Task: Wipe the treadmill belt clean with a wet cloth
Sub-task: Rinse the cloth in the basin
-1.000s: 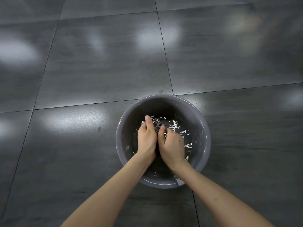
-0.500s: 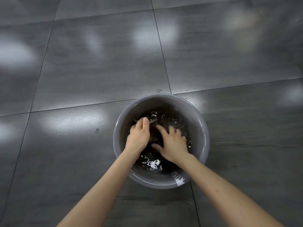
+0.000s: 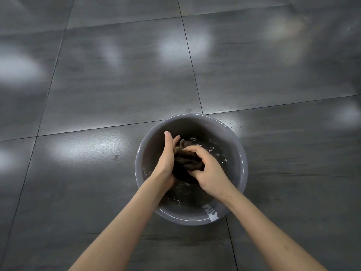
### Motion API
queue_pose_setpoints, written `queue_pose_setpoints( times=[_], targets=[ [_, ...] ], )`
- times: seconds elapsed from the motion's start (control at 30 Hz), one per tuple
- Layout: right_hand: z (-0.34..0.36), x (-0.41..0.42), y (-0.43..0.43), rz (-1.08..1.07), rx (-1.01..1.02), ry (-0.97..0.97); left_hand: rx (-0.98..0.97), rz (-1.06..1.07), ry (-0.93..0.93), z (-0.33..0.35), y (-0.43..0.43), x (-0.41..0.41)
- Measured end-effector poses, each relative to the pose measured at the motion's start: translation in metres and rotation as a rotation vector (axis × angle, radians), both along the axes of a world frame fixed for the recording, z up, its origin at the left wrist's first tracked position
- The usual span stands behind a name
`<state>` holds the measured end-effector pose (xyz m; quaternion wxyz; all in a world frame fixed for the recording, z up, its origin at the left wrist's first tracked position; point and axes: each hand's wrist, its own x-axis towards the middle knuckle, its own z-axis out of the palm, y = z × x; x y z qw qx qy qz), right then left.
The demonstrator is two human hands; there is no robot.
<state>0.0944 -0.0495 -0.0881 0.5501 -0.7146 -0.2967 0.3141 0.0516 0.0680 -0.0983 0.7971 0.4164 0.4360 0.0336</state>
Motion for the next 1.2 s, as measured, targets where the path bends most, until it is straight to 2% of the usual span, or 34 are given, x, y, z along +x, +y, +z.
queue_pose_setpoints(
  times=[0.07,0.23,0.43,0.5,0.6,0.67,0.8,0.93,1.2],
  targets=[
    [0.003,-0.002,-0.002,-0.051,0.072,0.07,0.015,0.07,0.001,0.006,-0.005,0.002],
    [0.008,0.002,-0.006,-0.244,0.242,0.59,0.255,0.197,-0.003,0.021,-0.011,0.003],
    [0.009,-0.008,0.013,-0.37,0.105,0.858,0.302,0.211,-0.071,0.032,-0.022,0.001],
    [0.011,-0.012,0.019,-0.406,0.144,0.905,0.404,0.172,-0.091,0.031,-0.026,-0.001],
    [0.014,-0.013,0.026,-0.493,0.221,0.805,0.64,0.094,-0.079,0.028,-0.029,-0.003],
    [0.016,-0.013,0.029,-0.518,0.176,0.67,0.698,0.065,-0.068,0.028,-0.032,-0.004],
    [0.01,-0.012,0.033,-0.681,0.069,0.438,0.483,0.116,-0.126,0.043,-0.042,-0.007],
    [0.007,-0.018,0.038,-0.745,0.037,0.215,0.476,0.211,-0.127,0.052,-0.048,-0.004],
    [0.007,-0.025,0.043,-0.674,0.063,0.064,0.388,0.324,-0.082,0.057,-0.044,0.002]
  ],
)
